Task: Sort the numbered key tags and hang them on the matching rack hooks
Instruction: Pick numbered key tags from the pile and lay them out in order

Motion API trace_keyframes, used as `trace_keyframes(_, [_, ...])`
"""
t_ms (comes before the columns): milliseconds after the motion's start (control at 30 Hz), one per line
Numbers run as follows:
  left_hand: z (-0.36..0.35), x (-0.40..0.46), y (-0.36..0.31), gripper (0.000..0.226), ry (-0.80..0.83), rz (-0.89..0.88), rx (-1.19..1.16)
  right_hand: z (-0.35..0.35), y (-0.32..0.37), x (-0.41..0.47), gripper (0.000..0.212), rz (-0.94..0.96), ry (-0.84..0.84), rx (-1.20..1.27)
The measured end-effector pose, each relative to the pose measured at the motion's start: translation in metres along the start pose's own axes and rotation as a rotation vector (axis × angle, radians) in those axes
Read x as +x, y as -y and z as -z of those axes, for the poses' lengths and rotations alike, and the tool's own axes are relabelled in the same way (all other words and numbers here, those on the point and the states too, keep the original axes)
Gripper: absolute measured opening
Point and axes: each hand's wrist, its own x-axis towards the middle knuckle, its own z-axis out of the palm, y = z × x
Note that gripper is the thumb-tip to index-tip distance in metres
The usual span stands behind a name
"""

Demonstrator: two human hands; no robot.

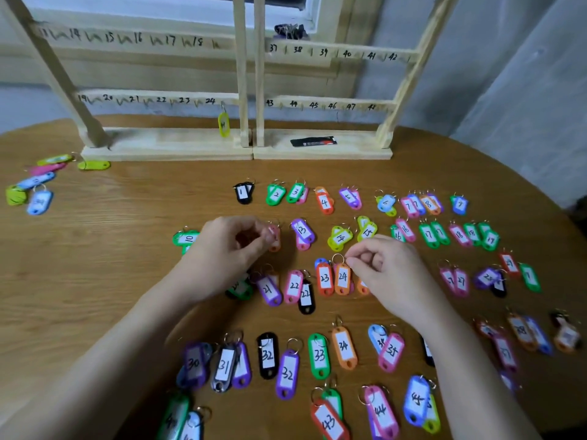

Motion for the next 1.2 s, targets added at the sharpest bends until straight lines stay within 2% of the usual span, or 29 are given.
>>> trace_keyframes(200, [0.037,-0.016,0.021,0.012,-0.049,0.060,0.068,0.000,0.027,0.013,0.011,0.042,0.070,0.095])
trace_keyframes(367, [0.081,-0.038,0.054,0.011,-0.147,0.171,0.086,-0.025,0.086,0.048,0.012,0.118,0.191,0.237])
trace_keyframes(467, [0.108,-0.050,0.088,0.012,-0.286,0.279,0.125,-0.053,0.126,0.071,0.013,0.197,0.207,0.277])
trace_keyframes(633, [0.149,-0.067,0.148,0.008,-0.552,0.437,0.352,-0.116,0.199,0.112,0.013,0.294,0.266,0.255])
trace_keyframes(833, [0.184,-0.033,0.190,0.006,-0.753,0.459,0.463,-0.200,0.243,0.152,0.015,0.335,0.287,0.159])
trace_keyframes(967, [0.187,-0.021,0.200,0.026,-0.795,0.557,0.536,-0.229,0.261,0.177,0.029,0.414,0.215,0.011])
trace_keyframes(1067, [0.189,-0.019,0.208,0.043,-0.793,0.633,0.466,-0.245,0.274,0.199,0.040,0.439,0.160,-0.080])
trace_keyframes(1200, [0.193,-0.022,0.212,0.038,-0.718,0.587,0.345,-0.262,0.277,0.211,0.038,0.447,0.043,-0.228])
